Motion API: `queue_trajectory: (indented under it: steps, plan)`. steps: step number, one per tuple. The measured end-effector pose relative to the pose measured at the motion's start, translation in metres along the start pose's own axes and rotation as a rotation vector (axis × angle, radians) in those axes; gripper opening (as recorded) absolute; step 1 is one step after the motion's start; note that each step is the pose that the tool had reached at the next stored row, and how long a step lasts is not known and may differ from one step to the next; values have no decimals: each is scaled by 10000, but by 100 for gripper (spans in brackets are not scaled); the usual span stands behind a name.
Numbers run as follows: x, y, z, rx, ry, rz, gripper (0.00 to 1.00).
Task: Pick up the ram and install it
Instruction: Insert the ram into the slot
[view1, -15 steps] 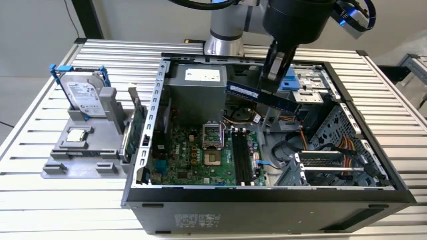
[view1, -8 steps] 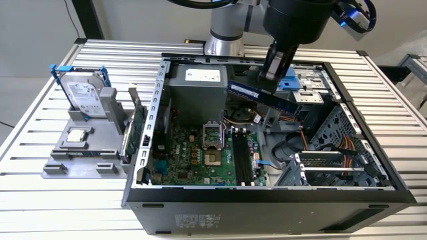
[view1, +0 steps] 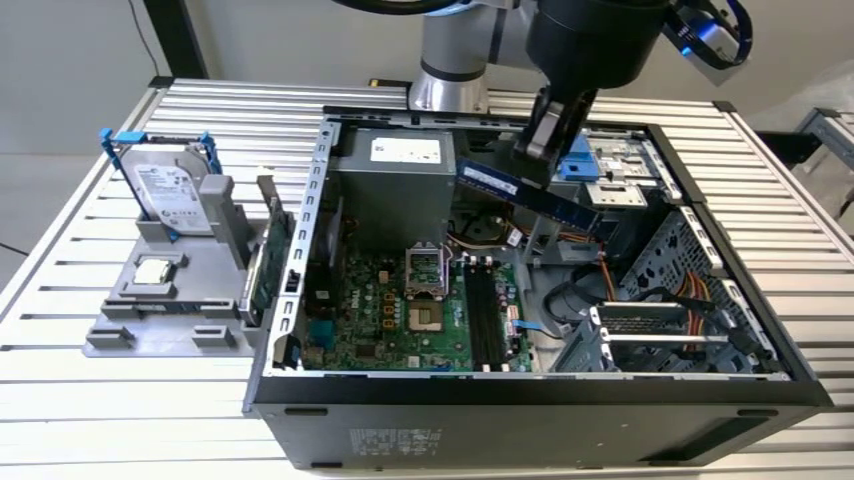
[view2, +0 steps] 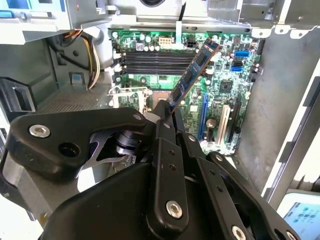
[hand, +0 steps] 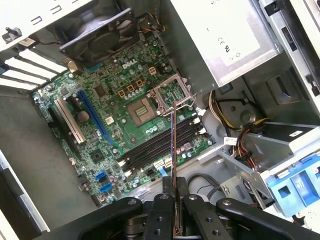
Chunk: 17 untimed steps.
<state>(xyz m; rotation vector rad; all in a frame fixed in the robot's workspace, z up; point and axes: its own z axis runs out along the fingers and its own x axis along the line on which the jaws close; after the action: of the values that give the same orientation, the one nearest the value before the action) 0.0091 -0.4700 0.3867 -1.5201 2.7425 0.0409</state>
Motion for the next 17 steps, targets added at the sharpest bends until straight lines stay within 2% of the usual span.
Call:
queue_trajectory:
  steps: [17]
  plan:
    - [0, 0, 0, 20, -23, 1138, 0]
